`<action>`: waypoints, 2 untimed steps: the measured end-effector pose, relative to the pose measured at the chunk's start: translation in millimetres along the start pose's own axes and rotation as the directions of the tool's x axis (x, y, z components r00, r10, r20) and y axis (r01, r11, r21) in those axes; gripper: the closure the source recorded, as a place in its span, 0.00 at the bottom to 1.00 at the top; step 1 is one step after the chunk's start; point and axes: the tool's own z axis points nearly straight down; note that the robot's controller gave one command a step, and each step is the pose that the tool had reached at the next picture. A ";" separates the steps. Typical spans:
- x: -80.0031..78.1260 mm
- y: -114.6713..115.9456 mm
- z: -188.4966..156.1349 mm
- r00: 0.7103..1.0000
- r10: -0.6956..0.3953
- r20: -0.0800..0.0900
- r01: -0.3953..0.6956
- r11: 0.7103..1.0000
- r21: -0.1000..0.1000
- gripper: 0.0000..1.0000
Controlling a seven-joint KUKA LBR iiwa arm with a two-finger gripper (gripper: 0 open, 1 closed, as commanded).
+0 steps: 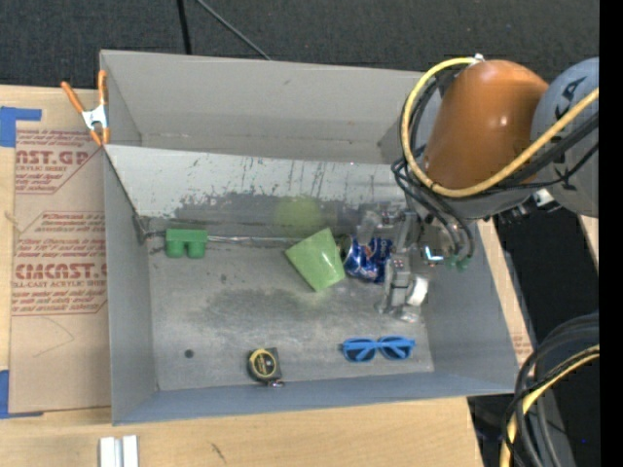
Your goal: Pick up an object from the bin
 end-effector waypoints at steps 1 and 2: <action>44.2 -29.2 139.7 0.998 -0.062 -0.004 0.062 0.998 0.000 0.00; 41.3 -28.7 135.8 0.998 -0.063 0.005 0.063 0.998 0.001 1.00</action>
Offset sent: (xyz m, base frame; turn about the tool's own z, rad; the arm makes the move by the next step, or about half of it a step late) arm -0.0419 -0.0290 -0.1348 -0.0632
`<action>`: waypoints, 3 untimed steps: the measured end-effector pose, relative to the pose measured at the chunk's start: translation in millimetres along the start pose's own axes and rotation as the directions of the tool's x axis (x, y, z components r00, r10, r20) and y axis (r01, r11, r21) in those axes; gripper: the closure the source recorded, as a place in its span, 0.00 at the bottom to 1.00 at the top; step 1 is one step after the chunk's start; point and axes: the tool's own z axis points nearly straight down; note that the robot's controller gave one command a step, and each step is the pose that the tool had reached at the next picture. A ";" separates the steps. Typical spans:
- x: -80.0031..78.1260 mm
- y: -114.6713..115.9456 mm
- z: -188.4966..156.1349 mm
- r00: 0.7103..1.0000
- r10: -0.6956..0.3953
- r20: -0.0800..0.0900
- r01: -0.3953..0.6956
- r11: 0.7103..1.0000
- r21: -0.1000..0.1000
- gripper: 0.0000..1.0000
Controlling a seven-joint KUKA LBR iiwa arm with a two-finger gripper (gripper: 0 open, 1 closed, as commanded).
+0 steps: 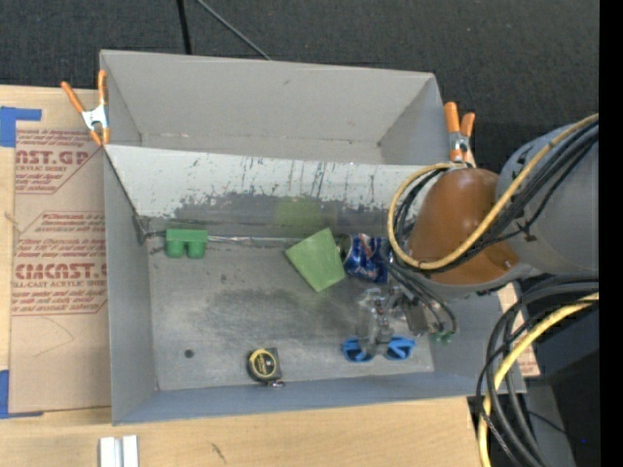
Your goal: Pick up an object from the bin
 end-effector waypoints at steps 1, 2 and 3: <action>0.0 0.1 0.0 1.000 0.000 0.000 0.000 1.000 0.000 0.00; 13.3 -18.0 23.4 1.000 -0.010 0.006 0.010 1.000 0.000 0.00; 14.3 -17.3 23.1 1.000 -0.012 0.001 0.012 1.000 0.000 1.00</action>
Offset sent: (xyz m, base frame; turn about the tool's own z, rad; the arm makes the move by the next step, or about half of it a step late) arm 0.0000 0.0000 0.0000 0.0000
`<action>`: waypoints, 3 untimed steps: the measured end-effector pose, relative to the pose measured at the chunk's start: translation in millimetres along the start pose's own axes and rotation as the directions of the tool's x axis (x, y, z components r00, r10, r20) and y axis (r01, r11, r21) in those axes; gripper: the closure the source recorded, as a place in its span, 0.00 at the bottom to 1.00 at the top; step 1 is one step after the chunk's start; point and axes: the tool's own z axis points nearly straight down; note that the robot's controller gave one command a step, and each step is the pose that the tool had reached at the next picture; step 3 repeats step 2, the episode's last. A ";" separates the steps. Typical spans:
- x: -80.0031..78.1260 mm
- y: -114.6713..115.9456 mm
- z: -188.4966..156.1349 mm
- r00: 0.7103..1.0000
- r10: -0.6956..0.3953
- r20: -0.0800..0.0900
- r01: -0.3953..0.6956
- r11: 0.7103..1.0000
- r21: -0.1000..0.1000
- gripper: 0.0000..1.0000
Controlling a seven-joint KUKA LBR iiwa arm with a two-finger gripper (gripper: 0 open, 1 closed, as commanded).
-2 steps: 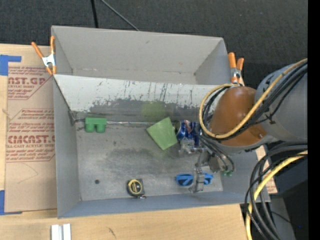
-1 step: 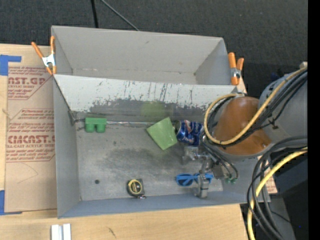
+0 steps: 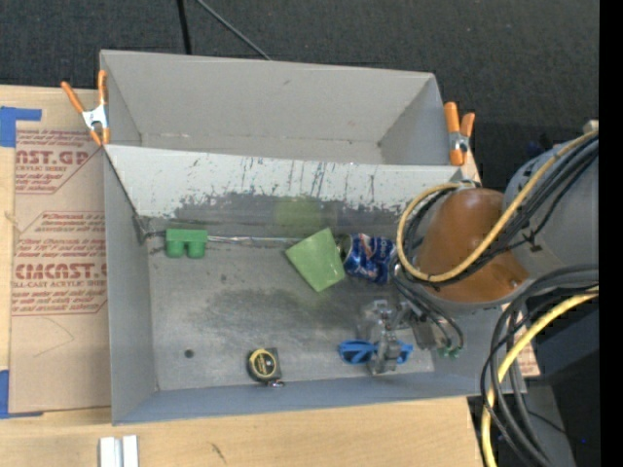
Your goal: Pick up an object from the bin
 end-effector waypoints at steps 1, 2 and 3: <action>-15.2 31.2 -112.7 1.000 0.000 0.009 -0.001 1.000 0.001 1.00; -16.6 -22.9 -254.0 0.998 -0.061 0.011 0.061 0.998 0.004 1.00; -16.6 -22.9 -254.0 0.998 -0.061 0.011 0.061 0.998 0.004 1.00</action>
Offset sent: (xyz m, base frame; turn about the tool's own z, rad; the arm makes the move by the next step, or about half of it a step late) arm 0.0104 0.0310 0.1087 0.0022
